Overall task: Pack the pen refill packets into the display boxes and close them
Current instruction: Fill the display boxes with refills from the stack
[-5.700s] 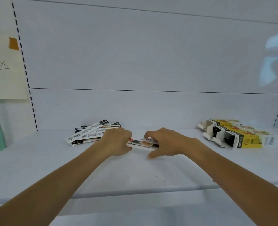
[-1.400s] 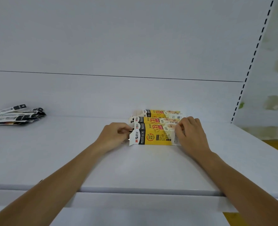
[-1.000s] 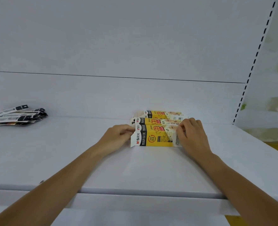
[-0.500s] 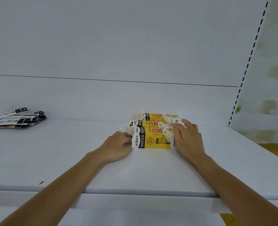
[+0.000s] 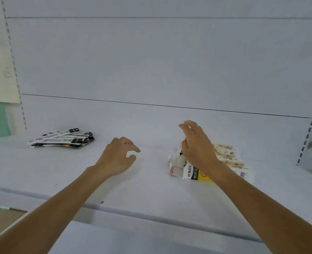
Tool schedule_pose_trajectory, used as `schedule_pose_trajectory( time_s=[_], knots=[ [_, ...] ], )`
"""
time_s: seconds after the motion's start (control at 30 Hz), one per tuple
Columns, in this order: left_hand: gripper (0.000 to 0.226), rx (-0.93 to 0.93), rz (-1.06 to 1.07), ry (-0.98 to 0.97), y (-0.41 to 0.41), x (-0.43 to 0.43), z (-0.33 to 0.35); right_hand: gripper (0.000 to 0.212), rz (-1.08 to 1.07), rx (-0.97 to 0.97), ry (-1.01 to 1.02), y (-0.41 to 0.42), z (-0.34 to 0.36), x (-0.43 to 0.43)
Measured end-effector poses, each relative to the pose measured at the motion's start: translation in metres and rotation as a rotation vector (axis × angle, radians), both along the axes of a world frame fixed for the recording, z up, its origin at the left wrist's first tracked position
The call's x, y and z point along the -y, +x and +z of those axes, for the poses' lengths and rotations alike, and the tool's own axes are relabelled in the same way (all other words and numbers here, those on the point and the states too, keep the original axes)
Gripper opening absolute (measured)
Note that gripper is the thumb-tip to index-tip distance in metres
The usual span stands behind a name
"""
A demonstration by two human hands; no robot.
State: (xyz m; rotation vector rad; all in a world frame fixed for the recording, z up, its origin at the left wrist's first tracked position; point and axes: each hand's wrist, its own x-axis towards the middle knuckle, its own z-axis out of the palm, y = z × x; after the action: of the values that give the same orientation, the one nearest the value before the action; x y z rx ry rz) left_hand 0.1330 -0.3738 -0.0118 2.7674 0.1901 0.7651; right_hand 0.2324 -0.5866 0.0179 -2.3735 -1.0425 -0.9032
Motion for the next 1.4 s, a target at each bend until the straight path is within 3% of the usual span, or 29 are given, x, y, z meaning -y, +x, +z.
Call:
schedule_pose_trajectory(
  time_s=[0.2,0.33,0.43,0.5,0.63,0.8,0.9,1.03,1.2,1.4],
  knots=[
    [0.026,0.046,0.200,-0.145,-0.084,-0.089,-0.014,0.056,0.250,0.026,-0.017,-0.044,0.012,-0.138],
    [0.026,0.004,0.338,-0.221,-0.132,-0.144,-0.030,0.054,0.382,-0.089,-0.126,-0.090,-0.009,-0.223],
    [0.028,-0.010,0.384,-0.250,-0.153,-0.184,-0.032,0.048,0.516,0.079,-0.272,-0.108,-0.024,-0.276],
    [0.030,-0.012,0.383,-0.229,-0.159,-0.216,-0.028,0.047,0.558,0.122,-0.232,-0.113,-0.018,-0.308],
    [0.027,-0.041,0.305,-0.168,-0.148,-0.286,-0.016,0.049,0.451,-0.007,-0.212,-0.098,-0.011,-0.361],
    [0.026,-0.062,0.162,-0.155,-0.109,-0.358,-0.005,0.054,0.048,-0.322,-0.100,-0.032,-0.026,-0.354],
    [0.029,-0.074,0.080,-0.168,-0.075,-0.381,-0.003,0.054,-0.080,-0.350,-0.060,-0.022,-0.033,-0.343],
    [0.050,-0.212,0.004,-0.169,-0.035,-0.382,-0.006,0.049,-0.106,-0.368,-0.074,-0.033,-0.038,-0.350],
    [0.037,-0.157,-0.005,0.133,-0.015,-0.373,-0.018,0.043,-0.115,-0.340,-0.095,-0.045,-0.035,-0.368],
    [0.031,-0.173,-0.087,-0.175,-0.024,-0.381,-0.010,0.034,-0.130,-0.394,-0.080,-0.053,-0.044,-0.381]
  ],
)
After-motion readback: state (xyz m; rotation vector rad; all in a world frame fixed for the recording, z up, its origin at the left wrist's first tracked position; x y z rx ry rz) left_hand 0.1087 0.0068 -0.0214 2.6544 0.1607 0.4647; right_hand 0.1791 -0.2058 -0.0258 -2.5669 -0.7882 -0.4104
